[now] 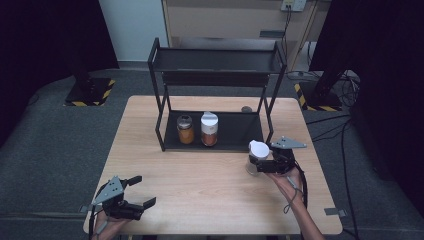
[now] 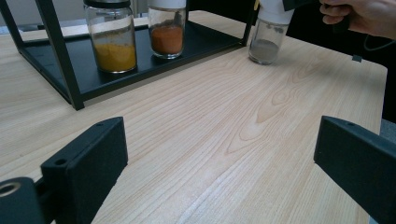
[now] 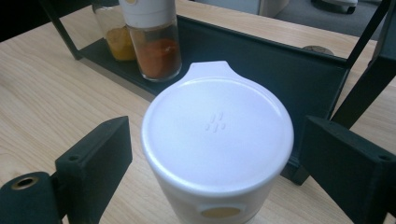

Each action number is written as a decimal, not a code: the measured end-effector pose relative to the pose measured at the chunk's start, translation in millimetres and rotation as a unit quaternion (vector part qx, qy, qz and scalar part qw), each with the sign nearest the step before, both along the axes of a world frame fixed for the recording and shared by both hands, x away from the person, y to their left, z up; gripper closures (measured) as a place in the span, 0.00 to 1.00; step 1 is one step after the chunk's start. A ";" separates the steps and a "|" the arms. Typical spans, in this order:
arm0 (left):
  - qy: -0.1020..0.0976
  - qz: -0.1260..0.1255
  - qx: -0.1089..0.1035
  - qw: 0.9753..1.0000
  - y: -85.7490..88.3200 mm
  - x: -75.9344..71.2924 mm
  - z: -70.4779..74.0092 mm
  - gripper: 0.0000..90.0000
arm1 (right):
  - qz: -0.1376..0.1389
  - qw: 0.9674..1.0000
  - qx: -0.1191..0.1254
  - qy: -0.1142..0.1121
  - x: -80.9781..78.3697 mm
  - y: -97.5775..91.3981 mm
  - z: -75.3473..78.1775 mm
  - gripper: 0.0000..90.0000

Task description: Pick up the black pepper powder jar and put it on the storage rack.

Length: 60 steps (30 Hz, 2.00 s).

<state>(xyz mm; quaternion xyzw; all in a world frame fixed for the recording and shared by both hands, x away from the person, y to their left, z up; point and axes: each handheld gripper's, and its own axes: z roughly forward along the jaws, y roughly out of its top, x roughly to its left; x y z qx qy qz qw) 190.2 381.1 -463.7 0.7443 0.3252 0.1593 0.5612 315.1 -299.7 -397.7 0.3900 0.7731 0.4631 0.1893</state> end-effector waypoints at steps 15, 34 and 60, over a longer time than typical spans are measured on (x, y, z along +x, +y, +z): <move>-0.001 0.000 0.000 1.000 0.2 -0.3 0.0 0.02 | -0.004 1.000 -0.011 -0.020 -2.9 9.3 -12.1 0.34; -0.002 -0.001 0.000 1.000 0.3 -0.2 0.1 0.02 | 0.000 0.999 -0.020 -0.027 -0.7 27.7 11.3 0.34; 0.000 -0.002 -0.002 1.000 0.7 0.4 -0.4 0.02 | -0.030 0.998 -0.035 -0.038 41.5 77.8 49.8 0.34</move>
